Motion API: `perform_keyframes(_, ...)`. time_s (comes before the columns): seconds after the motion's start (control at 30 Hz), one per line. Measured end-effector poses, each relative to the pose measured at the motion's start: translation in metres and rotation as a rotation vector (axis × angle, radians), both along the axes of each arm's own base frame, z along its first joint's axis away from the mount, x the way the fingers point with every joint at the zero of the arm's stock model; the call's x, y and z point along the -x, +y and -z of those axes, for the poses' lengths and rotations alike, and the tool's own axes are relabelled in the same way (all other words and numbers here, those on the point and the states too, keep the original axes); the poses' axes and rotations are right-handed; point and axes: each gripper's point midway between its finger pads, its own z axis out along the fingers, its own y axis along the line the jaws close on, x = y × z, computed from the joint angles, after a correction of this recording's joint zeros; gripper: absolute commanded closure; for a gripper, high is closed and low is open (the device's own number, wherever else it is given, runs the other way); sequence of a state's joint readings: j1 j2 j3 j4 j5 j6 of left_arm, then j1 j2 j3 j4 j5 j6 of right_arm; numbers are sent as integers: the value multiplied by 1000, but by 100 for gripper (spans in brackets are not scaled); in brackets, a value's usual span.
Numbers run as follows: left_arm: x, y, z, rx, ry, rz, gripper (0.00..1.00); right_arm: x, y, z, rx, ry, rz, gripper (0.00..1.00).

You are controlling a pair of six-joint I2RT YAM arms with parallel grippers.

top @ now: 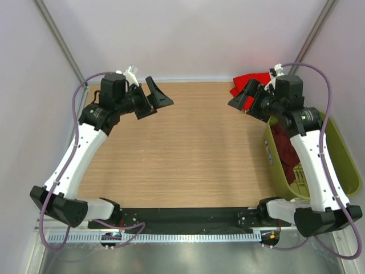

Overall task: Fold and stack the t-shirts
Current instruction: Neatly place the folded tshirt to the corner

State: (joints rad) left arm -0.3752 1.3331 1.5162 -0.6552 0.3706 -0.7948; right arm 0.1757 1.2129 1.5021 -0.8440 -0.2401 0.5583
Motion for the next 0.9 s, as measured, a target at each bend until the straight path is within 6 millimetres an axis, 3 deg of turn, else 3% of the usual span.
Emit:
perform_keyframes(0.2, 13, 0, 6, 19, -4, 19, 0, 15, 4, -3, -35, -10, -21, 0)
perform_keyframes(0.9, 15, 3, 3, 2, -48, 29, 0, 11, 9, -1, -47, -3, -42, 0)
